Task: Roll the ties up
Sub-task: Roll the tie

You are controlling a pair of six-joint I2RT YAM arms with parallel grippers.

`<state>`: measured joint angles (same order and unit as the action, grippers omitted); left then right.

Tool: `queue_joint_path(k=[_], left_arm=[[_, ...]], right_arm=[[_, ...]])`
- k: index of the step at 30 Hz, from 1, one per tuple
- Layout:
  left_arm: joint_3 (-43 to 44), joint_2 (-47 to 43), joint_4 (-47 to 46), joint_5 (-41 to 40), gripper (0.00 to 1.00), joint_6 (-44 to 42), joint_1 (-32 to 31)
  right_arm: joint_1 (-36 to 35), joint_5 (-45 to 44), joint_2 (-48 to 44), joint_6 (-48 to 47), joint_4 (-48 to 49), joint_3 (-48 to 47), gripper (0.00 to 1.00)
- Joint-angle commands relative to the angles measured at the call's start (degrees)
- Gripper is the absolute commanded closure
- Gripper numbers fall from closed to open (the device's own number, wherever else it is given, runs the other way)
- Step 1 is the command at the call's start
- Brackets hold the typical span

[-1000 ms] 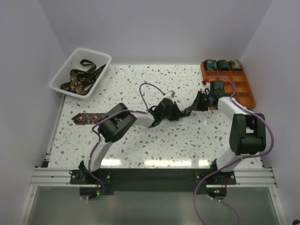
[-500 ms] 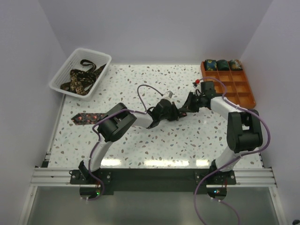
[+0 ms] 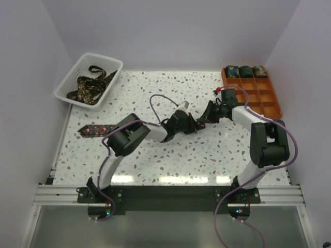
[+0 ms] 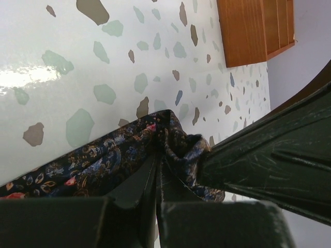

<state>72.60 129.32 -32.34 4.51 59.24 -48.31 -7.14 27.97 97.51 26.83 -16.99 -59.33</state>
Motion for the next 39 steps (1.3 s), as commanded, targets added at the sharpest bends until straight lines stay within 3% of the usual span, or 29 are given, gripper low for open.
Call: queue_joint_path(k=[1, 16, 23, 39], left_arm=[[-1.75, -3.19, 0.34, -0.38, 0.94, -1.06, 0.41], [-5.88, -8.64, 0.69, -3.37, 0.87, -2.11, 1.20], [-11.16, -15.31, 1.66, -6.09, 0.85, -5.62, 2.69], [-16.26, -17.78, 4.13, -6.71, 0.88, -10.46, 4.81]], right_arm=[[-0.42, -1.25, 0.48, -0.72, 0.03, -2.72, 1.00], [-0.42, -5.99, -0.48, -6.09, -4.10, -3.69, 1.00], [-0.33, -6.61, -0.40, -6.61, -4.10, -3.95, 1.00], [-0.42, -7.13, -0.31, -6.61, -4.27, -4.57, 1.00]])
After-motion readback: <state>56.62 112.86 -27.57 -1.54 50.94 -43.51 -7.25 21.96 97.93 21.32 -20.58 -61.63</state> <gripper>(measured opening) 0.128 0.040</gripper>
